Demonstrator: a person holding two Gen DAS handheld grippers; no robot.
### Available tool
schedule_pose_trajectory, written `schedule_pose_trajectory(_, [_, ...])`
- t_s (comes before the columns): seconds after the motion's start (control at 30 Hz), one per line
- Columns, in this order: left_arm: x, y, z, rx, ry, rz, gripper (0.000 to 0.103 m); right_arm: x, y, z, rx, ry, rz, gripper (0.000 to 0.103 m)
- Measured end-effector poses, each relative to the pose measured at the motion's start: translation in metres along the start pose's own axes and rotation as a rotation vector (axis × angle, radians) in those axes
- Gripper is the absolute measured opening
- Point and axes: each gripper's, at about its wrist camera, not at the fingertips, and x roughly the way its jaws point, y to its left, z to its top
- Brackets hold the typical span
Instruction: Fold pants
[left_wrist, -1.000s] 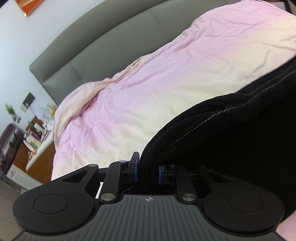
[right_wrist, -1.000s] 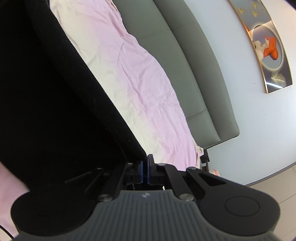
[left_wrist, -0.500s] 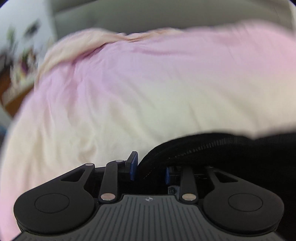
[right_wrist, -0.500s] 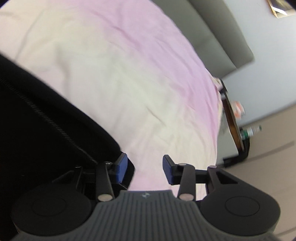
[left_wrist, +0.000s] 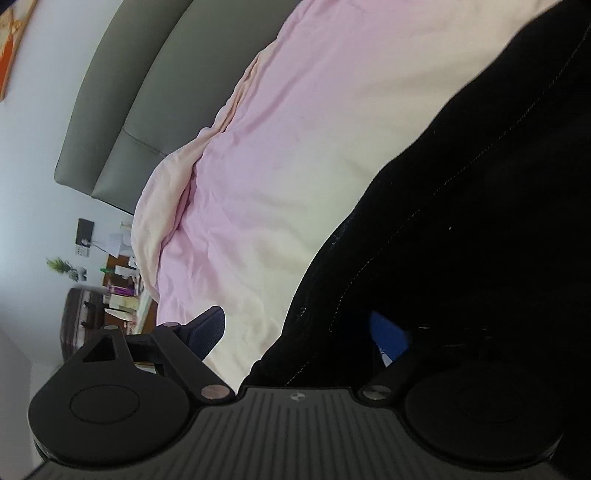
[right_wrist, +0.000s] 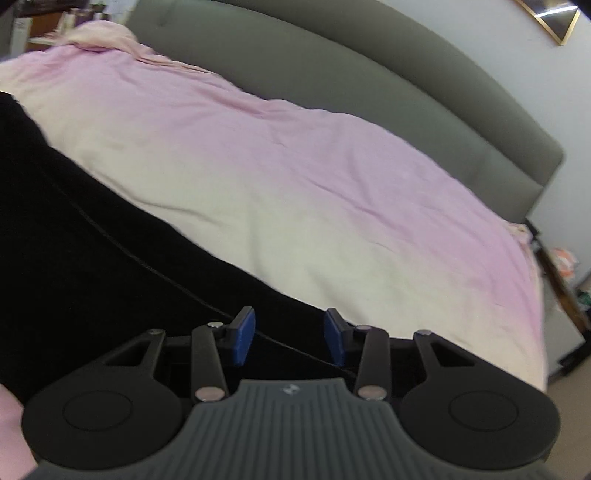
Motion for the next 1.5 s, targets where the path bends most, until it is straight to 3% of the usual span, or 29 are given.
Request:
schedule_pose_trajectory(0.13, [-0.012,0.027,-0.013,-0.195,-0.02,-0.075,0.103,0.027,0.073,0.035,0.056,0.04,0.251,0.037])
schedule_pose_trajectory(0.3, [-0.025,0.034,-0.052,-0.307,-0.047,-0.106,0.103,0.073,0.148,0.07,0.148,0.073,0.392,0.037])
schedule_pose_trajectory(0.43, [-0.026,0.032,-0.095,-0.377,-0.013,-0.115,0.103,0.109,0.176,0.1,0.272,0.073,0.36,0.04])
schedule_pose_trajectory(0.57, [-0.036,0.042,-0.141,-0.541,-0.033,-0.17,0.103,0.122,0.144,0.105,0.603,0.085,0.276,0.025])
schedule_pose_trajectory(0.63, [-0.045,0.05,-0.158,-0.65,-0.045,-0.216,0.103,0.113,0.126,0.096,0.726,0.057,0.291,0.026])
schedule_pose_trajectory(0.83, [-0.065,0.065,-0.204,-0.957,-0.072,-0.312,0.103,0.024,0.064,0.044,0.753,-0.108,0.311,0.038])
schedule_pose_trajectory(0.9, [-0.061,0.063,-0.212,-1.018,-0.06,-0.405,0.103,-0.012,0.033,0.013,0.821,-0.158,0.296,0.047])
schedule_pose_trajectory(1.0, [-0.056,0.048,-0.215,-1.067,-0.054,-0.521,0.103,-0.062,-0.01,-0.041,0.943,-0.211,0.208,0.055])
schedule_pose_trajectory(1.1, [-0.042,0.037,-0.214,-1.159,-0.021,-0.605,0.103,-0.092,-0.044,-0.099,1.13,-0.198,0.143,0.062])
schedule_pose_trajectory(1.2, [-0.023,0.03,-0.217,-1.292,0.024,-0.679,0.103,-0.099,-0.06,-0.155,1.302,-0.148,0.126,0.062])
schedule_pose_trajectory(1.4, [0.003,0.025,-0.224,-1.539,0.042,-0.732,0.103,-0.063,-0.063,-0.21,1.579,-0.084,0.131,0.063])
schedule_pose_trajectory(1.5, [0.002,0.023,-0.225,-1.608,0.033,-0.718,0.103,-0.034,-0.06,-0.233,1.779,-0.144,0.177,0.069])
